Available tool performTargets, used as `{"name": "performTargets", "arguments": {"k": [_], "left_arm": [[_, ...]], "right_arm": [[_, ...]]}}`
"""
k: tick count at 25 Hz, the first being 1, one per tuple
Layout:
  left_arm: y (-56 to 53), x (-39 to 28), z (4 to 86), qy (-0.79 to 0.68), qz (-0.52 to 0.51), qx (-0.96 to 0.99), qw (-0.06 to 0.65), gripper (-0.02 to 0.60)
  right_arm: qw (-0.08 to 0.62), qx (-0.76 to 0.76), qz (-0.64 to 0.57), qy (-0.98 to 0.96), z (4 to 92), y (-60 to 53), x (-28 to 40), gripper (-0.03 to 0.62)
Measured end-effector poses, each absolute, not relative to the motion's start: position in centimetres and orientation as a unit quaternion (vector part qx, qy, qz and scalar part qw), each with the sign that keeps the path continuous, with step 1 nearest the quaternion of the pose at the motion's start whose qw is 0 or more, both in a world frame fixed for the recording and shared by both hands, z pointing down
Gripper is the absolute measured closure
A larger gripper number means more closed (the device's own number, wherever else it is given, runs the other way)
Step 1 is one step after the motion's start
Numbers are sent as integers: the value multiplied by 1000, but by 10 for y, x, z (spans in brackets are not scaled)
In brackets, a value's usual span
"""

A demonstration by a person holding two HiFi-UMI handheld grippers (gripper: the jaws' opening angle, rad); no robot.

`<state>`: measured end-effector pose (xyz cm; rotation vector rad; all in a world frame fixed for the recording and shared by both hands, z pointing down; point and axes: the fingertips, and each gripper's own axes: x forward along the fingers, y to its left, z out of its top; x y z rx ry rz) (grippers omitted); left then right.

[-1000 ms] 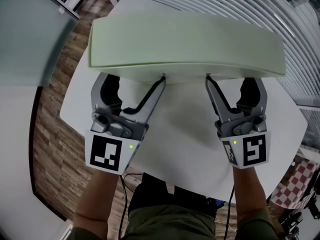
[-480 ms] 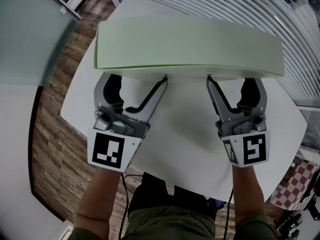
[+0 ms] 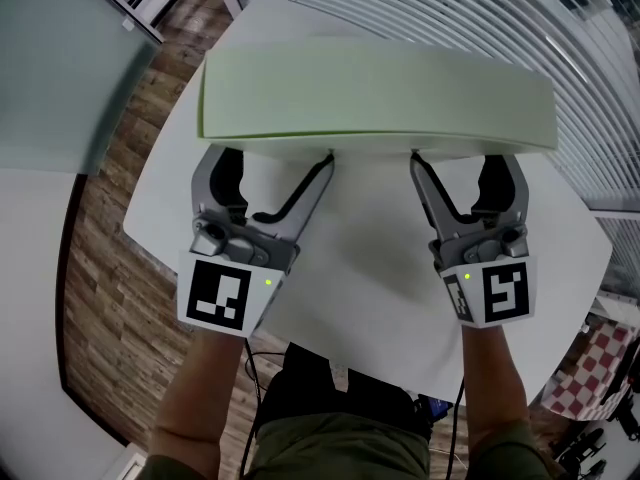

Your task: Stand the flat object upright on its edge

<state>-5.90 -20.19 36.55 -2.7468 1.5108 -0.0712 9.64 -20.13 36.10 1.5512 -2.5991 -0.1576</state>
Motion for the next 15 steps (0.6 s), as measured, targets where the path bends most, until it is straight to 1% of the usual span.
{"name": "performTargets", "arguments": {"k": [15], "left_arm": [[-200, -63, 366, 492, -17, -871, -9, 229]], "right_arm": [[47, 510, -39, -858, 360, -201, 97, 246]]}}
